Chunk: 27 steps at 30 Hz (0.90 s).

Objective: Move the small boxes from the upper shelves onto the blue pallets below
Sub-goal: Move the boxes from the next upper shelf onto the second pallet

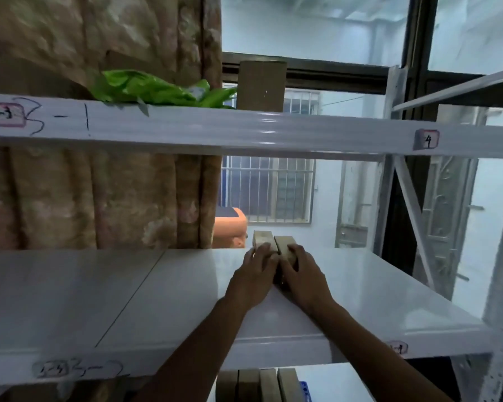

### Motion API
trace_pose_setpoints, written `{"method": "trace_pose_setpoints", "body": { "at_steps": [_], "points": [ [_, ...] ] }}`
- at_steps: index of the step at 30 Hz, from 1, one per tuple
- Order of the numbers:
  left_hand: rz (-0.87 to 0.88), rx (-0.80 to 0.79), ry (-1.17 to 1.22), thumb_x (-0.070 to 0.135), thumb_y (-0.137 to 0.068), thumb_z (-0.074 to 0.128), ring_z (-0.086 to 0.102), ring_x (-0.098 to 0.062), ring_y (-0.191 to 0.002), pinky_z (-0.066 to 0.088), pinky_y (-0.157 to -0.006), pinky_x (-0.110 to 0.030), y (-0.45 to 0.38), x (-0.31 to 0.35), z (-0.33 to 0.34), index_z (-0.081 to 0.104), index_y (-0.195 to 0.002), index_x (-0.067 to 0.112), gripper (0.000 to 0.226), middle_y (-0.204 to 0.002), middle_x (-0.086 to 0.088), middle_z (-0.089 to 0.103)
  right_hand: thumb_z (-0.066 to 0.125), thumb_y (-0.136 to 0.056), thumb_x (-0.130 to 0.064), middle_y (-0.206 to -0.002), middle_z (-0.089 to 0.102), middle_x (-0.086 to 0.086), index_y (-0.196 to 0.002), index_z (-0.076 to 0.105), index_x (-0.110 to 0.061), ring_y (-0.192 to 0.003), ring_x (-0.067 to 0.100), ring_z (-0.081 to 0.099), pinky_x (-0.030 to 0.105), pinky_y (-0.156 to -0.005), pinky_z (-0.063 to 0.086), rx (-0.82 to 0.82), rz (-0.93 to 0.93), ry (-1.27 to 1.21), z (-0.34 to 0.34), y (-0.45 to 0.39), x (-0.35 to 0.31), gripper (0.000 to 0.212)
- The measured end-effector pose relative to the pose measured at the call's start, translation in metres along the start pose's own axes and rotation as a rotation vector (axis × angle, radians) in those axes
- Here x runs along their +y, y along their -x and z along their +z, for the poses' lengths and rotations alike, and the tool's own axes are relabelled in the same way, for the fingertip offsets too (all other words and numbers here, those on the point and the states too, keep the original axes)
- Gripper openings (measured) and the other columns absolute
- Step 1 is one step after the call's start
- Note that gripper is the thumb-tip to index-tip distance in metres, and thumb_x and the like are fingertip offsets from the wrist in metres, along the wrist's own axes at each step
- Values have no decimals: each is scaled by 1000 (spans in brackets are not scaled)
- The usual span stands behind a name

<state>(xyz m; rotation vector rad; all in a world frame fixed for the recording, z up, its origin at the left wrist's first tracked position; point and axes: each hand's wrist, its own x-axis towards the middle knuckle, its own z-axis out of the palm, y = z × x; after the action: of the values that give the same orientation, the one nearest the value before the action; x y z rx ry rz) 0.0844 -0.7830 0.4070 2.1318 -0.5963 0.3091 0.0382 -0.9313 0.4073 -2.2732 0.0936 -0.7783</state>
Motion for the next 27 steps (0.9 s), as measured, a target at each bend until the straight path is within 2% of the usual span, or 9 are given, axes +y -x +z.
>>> {"method": "trace_pose_setpoints", "body": {
  "at_steps": [2, 4, 11, 15, 18, 22, 25, 27],
  "points": [
    [48, 24, -52, 67, -97, 28, 51, -27, -136, 41, -112, -44, 3, 3, -1, 39, -141, 50, 49, -162, 4, 34, 48, -101, -54, -152, 53, 4, -151, 43, -26, -129, 26, 59, 42, -106, 48, 13, -26, 57, 0, 1, -1, 58],
    [61, 51, -98, 61, -103, 29, 55, -31, -133, 44, -109, -42, 9, 8, -2, 41, -147, 44, 49, -164, 1, 32, 46, -102, -55, -152, 53, 4, -150, 44, -25, -129, 26, 59, 42, -107, 47, 22, -33, 54, -3, 4, -3, 57],
    [189, 140, -155, 49, -107, 36, 61, -31, -123, 49, -101, -37, 64, 30, -20, 47, -143, 35, 40, -158, -1, 39, 49, -99, -61, -155, 48, 0, -153, 40, -24, -132, 23, 56, 39, -107, 45, 13, -131, 44, -29, 56, -21, 66],
    [225, 176, -124, 45, -107, 41, 62, -31, -121, 50, -97, -36, 115, 50, -26, 50, -144, 29, 41, -158, 1, 39, 53, -98, -57, -154, 47, 3, -153, 39, -18, -130, 23, 56, 30, -98, 42, 22, -173, 15, -50, 105, -33, 69],
    [223, 177, -97, 46, -107, 41, 63, -28, -120, 46, -96, -30, 156, 65, -27, 50, -143, 31, 41, -158, 3, 38, 55, -99, -52, -152, 48, 4, -152, 41, -18, -130, 22, 54, 30, -99, 41, 47, -196, -32, -66, 147, -39, 65],
    [192, 132, -17, 55, -102, 39, 62, -21, -121, 40, -95, -24, 216, 83, -24, 48, -141, 39, 43, -156, 10, 37, 60, -99, -44, -147, 51, 7, -149, 44, -15, -127, 22, 54, 36, -100, 46, 77, -216, -74, -89, 208, -45, 59],
    [208, 147, 5, 57, -99, 37, 57, -20, -127, 43, -100, -27, 261, 88, -17, 47, -141, 39, 47, -155, 8, 38, 63, -97, -41, -143, 52, 6, -147, 46, -15, -121, 12, 51, 35, -98, 47, 97, -215, -85, -99, 251, -46, 58],
    [257, 168, 31, 56, -99, 38, 51, -17, -132, 40, -103, -25, 291, 88, -10, 44, -143, 40, 47, -155, 9, 35, 62, -95, -43, -139, 51, -1, -145, 46, -17, -116, 1, 46, 26, -98, 43, 116, -239, -109, -102, 278, -41, 58]
  ]
}}
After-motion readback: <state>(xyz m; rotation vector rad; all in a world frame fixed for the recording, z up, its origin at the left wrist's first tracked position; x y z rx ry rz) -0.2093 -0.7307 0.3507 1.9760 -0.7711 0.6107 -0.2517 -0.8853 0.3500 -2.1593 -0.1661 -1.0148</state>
